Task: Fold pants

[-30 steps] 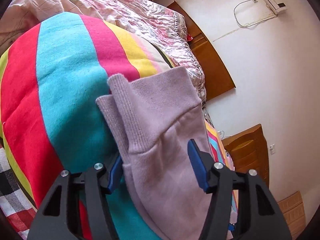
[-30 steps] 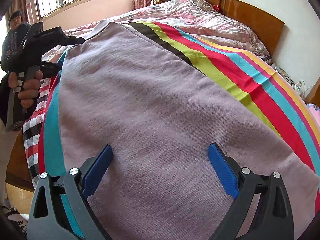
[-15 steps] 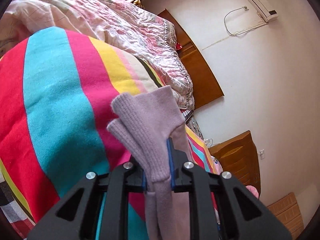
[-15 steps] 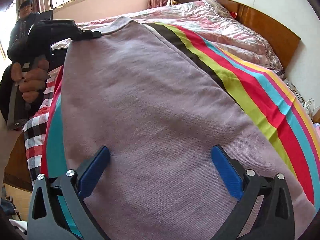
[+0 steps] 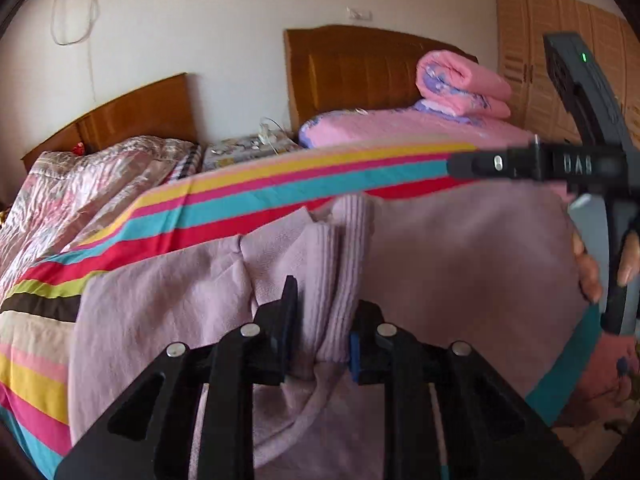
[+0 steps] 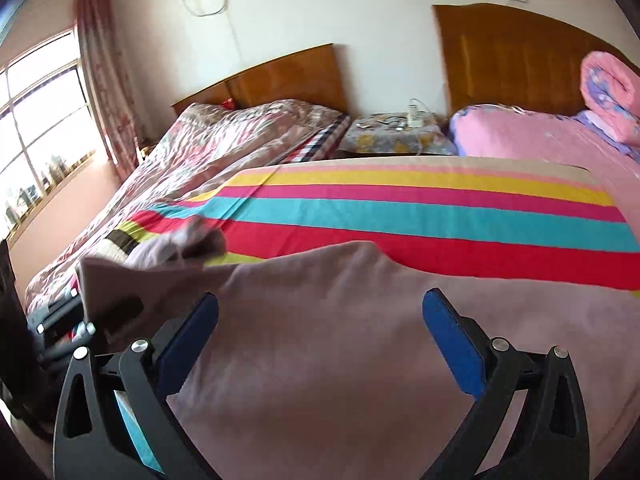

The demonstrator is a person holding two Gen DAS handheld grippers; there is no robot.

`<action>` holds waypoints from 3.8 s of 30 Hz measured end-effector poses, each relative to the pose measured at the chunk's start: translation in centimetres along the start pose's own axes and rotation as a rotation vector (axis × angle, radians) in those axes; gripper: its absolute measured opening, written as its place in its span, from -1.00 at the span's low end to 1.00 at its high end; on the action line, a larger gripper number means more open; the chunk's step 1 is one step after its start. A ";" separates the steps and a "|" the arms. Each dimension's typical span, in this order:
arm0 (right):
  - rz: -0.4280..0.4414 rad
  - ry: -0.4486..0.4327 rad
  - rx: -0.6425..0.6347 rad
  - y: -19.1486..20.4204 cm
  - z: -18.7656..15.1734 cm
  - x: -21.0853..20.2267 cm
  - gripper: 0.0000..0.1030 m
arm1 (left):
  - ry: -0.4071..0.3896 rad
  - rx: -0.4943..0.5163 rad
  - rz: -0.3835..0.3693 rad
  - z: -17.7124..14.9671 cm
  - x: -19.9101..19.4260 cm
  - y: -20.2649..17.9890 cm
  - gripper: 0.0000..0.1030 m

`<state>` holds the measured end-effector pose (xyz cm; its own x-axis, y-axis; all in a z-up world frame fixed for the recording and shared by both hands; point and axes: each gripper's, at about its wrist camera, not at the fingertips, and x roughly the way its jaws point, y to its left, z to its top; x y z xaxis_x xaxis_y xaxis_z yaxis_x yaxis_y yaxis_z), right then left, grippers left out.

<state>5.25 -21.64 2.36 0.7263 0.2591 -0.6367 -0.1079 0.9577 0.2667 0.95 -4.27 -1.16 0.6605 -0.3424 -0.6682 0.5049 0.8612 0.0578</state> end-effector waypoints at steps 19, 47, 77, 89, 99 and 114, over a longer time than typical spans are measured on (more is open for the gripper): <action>0.492 0.445 0.097 7.4 -8.4 4.6 0.50 | 0.013 -0.372 0.252 -8.9 -6.0 15.9 0.80; 0.286 0.324 0.068 5.8 -8.8 3.6 -0.65 | 0.052 -0.245 0.305 -8.9 -5.7 14.0 0.85; 0.155 0.273 -0.476 10.6 -9.0 4.5 0.61 | 0.090 -0.358 0.200 -3.8 0.8 16.6 0.97; -0.014 0.009 0.139 -7.7 -11.6 -12.4 0.63 | 0.072 -0.195 0.202 -1.7 -2.9 7.2 0.97; -0.084 -0.051 0.551 -19.6 -14.7 -14.4 0.63 | 0.219 -0.201 0.147 -3.0 2.0 6.3 0.97; -0.145 0.095 0.550 -19.1 -12.3 -10.8 0.62 | 0.196 -0.197 0.152 -3.5 1.7 6.3 0.97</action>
<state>-8.90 -41.20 -4.76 0.6404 0.1646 -0.7502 0.3756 0.7849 0.4928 3.37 1.87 -4.52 0.5907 -0.1415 -0.7944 0.2785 0.9597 0.0361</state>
